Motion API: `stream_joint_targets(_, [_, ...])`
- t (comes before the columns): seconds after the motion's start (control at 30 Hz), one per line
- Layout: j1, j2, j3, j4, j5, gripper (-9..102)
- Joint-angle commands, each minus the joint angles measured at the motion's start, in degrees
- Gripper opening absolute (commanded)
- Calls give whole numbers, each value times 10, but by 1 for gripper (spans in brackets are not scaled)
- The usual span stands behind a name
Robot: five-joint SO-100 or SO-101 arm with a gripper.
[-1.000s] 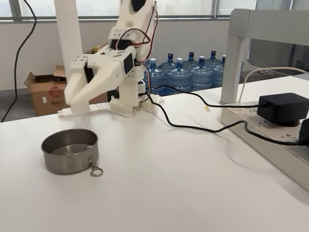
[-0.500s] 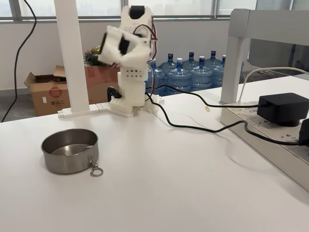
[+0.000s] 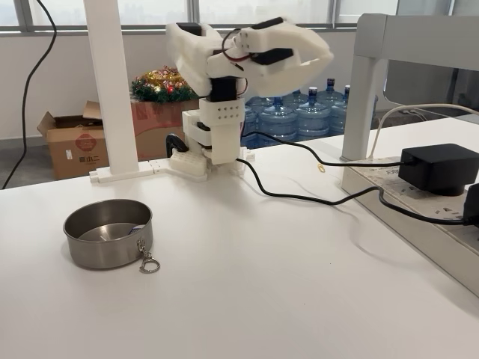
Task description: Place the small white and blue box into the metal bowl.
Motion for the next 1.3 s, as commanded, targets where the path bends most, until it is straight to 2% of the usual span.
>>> stream_joint_targets(0.0, [-55, 3, 31, 83, -115, -3])
stream_joint_targets(0.17, [-57, 57, 31, 225, -140, -3])
stream_joint_targets(0.43, [-54, 334, 29, 633, -139, -3])
stream_joint_targets(0.53, [-53, 353, 28, 736, -139, -3])
stream_joint_targets(0.77, [-38, 353, 28, 810, -139, -3])
stream_joint_targets(0.9, [8, 354, 28, 812, -139, -3])
stream_joint_targets(1.27, [9, 355, 28, 812, -139, -3])
